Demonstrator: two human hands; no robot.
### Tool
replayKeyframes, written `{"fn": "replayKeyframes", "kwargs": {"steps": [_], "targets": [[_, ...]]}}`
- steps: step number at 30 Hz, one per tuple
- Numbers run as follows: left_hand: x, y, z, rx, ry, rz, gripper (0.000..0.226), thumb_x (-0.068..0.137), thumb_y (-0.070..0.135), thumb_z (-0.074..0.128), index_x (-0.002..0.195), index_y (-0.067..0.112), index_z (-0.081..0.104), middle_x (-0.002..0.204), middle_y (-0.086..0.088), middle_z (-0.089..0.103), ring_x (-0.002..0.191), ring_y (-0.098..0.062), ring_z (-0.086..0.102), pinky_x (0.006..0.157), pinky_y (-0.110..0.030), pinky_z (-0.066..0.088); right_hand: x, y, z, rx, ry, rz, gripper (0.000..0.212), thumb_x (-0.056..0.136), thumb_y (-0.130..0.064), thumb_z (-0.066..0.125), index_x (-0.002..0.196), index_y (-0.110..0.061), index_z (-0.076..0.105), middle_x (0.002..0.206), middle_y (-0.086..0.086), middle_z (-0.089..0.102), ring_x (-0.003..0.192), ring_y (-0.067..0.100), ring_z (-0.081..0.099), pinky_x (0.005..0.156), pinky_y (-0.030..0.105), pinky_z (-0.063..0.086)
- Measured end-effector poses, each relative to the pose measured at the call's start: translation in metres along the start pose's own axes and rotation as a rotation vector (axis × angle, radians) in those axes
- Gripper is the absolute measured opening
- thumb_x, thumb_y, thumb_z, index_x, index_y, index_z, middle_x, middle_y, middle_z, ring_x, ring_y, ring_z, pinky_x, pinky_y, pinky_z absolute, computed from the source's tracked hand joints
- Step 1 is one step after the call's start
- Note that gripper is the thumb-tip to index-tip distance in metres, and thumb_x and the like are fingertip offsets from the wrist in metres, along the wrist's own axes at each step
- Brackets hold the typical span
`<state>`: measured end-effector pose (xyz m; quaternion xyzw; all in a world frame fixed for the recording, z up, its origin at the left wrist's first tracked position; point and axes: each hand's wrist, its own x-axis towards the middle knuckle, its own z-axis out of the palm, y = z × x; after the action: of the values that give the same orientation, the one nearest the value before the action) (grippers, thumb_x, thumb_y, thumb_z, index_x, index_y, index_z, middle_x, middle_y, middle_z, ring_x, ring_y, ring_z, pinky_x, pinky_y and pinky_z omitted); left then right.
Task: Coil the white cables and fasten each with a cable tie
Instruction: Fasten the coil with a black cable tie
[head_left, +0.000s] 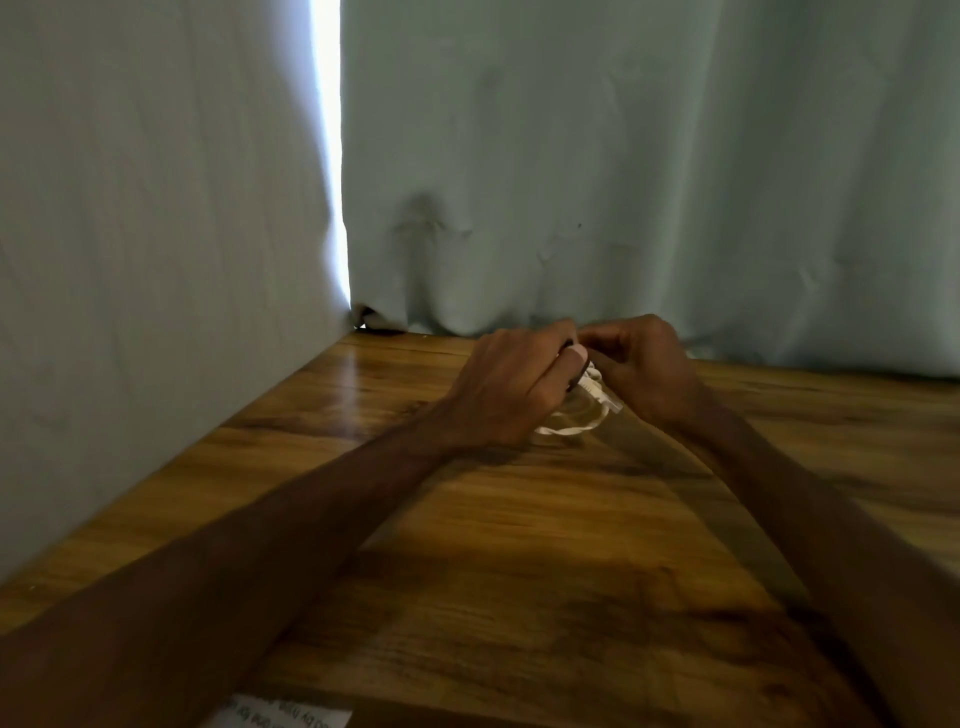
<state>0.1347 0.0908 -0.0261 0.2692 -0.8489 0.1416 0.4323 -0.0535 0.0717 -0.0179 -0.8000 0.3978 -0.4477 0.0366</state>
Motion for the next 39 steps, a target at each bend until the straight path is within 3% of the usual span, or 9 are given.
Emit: {"fn": "replayKeyframes", "kwargs": {"steps": [5, 8, 12, 16, 22, 26, 30, 34, 39], "targets": [[0.002, -0.004, 0.0, -0.284, 0.003, -0.242, 0.027, 0.102, 0.02, 0.047, 0.075, 0.021, 0.051, 0.063, 0.004, 0.056, 0.057, -0.018, 0.053, 0.058, -0.041, 0.043, 0.005, 0.008, 0.007, -0.205, -0.041, -0.213, 0.008, 0.087, -0.007, 0.073, 0.095, -0.007, 0.077, 0.092, 0.007, 0.069, 0.083, 0.019, 0.066, 0.066, 0.034, 0.053], [-0.001, -0.006, 0.003, -0.354, -0.066, -0.342, 0.028, 0.099, 0.032, 0.043, 0.073, 0.028, 0.053, 0.065, 0.006, 0.058, 0.063, -0.014, 0.055, 0.064, -0.037, 0.042, 0.007, 0.007, 0.009, -0.207, -0.03, -0.21, 0.014, 0.093, -0.016, 0.068, 0.101, -0.006, 0.075, 0.096, 0.008, 0.068, 0.086, 0.019, 0.064, 0.067, 0.026, 0.048], [-0.003, -0.007, 0.005, -0.436, -0.139, -0.445, 0.03, 0.096, 0.038, 0.043, 0.077, 0.024, 0.061, 0.07, 0.003, 0.063, 0.069, -0.018, 0.059, 0.069, -0.044, 0.046, 0.007, -0.003, 0.013, 0.104, 0.067, 0.061, 0.011, 0.097, -0.008, 0.066, 0.1, -0.011, 0.076, 0.086, -0.002, 0.076, 0.077, 0.003, 0.072, 0.07, 0.016, 0.054], [-0.001, -0.01, 0.008, -0.498, -0.153, -0.493, 0.036, 0.095, 0.037, 0.044, 0.087, 0.011, 0.067, 0.086, -0.017, 0.069, 0.083, -0.036, 0.065, 0.08, -0.061, 0.05, 0.007, -0.01, 0.018, 0.357, 0.109, 0.283, 0.013, 0.098, -0.006, 0.065, 0.105, -0.006, 0.076, 0.086, 0.006, 0.079, 0.075, 0.012, 0.075, 0.069, 0.021, 0.059], [-0.003, -0.017, 0.012, -0.338, -0.191, -0.458, 0.035, 0.105, 0.017, 0.045, 0.128, -0.003, 0.063, 0.128, -0.025, 0.063, 0.118, -0.042, 0.059, 0.102, -0.056, 0.047, 0.005, -0.014, 0.011, 0.604, -0.036, 0.482, 0.013, 0.094, -0.002, 0.066, 0.099, -0.007, 0.077, 0.093, 0.013, 0.079, 0.082, 0.022, 0.076, 0.079, 0.032, 0.063], [-0.003, -0.019, 0.011, -0.335, -0.177, -0.471, 0.032, 0.106, 0.014, 0.042, 0.116, -0.003, 0.067, 0.116, -0.027, 0.065, 0.106, -0.042, 0.061, 0.093, -0.054, 0.049, 0.007, -0.011, 0.011, 0.74, -0.004, 0.568, 0.014, 0.093, -0.001, 0.066, 0.1, -0.006, 0.077, 0.091, 0.011, 0.078, 0.079, 0.017, 0.071, 0.081, 0.032, 0.06], [0.0, -0.017, 0.007, -0.439, -0.138, -0.528, 0.033, 0.099, 0.033, 0.044, 0.075, 0.022, 0.062, 0.074, -0.002, 0.062, 0.073, -0.026, 0.061, 0.075, -0.055, 0.051, 0.009, -0.009, 0.009, 0.754, 0.017, 0.618, 0.016, 0.093, 0.0, 0.066, 0.106, -0.003, 0.076, 0.086, 0.008, 0.078, 0.074, 0.013, 0.07, 0.072, 0.027, 0.061], [-0.002, -0.02, 0.012, -0.364, -0.15, -0.507, 0.037, 0.101, 0.037, 0.041, 0.083, 0.015, 0.065, 0.079, -0.007, 0.065, 0.075, -0.026, 0.06, 0.073, -0.051, 0.049, 0.005, -0.016, 0.006, 0.661, -0.107, 0.613, 0.017, 0.089, -0.005, 0.069, 0.104, -0.008, 0.078, 0.091, 0.01, 0.079, 0.076, 0.017, 0.074, 0.069, 0.029, 0.061], [0.0, -0.021, 0.01, -0.36, -0.123, -0.482, 0.034, 0.099, 0.033, 0.043, 0.068, 0.025, 0.054, 0.068, 0.0, 0.056, 0.065, -0.02, 0.052, 0.063, -0.038, 0.038, 0.007, -0.02, 0.0, 0.557, -0.171, 0.664, 0.021, 0.082, -0.015, 0.074, 0.102, -0.016, 0.081, 0.098, 0.005, 0.08, 0.086, 0.018, 0.074, 0.076, 0.032, 0.057]]}}
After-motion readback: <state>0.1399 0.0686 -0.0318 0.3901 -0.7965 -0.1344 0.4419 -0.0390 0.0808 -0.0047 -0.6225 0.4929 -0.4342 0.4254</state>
